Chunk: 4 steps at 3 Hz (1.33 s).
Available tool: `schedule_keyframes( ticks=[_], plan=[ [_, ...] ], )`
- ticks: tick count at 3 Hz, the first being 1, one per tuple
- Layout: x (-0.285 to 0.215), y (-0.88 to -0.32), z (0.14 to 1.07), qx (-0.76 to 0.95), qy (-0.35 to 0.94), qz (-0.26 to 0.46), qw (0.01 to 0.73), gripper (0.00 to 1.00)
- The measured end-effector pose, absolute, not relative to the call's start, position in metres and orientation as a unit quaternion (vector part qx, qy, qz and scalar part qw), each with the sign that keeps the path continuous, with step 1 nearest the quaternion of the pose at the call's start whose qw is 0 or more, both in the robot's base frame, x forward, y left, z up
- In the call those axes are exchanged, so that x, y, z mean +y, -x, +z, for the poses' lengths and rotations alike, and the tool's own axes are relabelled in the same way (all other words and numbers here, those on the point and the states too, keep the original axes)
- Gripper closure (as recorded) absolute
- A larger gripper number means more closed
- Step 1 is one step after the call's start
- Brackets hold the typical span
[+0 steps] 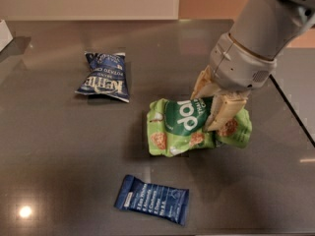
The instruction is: Move green rice chip bag near rxbar blueberry
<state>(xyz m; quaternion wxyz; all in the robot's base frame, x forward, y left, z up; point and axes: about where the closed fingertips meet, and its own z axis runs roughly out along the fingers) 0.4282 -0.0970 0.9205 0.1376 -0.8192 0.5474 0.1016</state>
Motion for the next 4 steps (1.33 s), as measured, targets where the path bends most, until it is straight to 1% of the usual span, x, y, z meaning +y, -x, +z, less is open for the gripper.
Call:
schedule_keyframes(
  ticks=[1, 3, 4],
  plan=[
    [-0.0898, -0.4126, 0.9105, 0.525, 0.835, 0.101, 0.135, 0.84],
    [-0.0886, -0.4046, 0.9025, 0.507, 0.845, 0.104, 0.131, 0.36],
    [-0.0931, -0.4117, 0.9088, 0.513, 0.838, 0.099, 0.158, 0.13]
  ],
)
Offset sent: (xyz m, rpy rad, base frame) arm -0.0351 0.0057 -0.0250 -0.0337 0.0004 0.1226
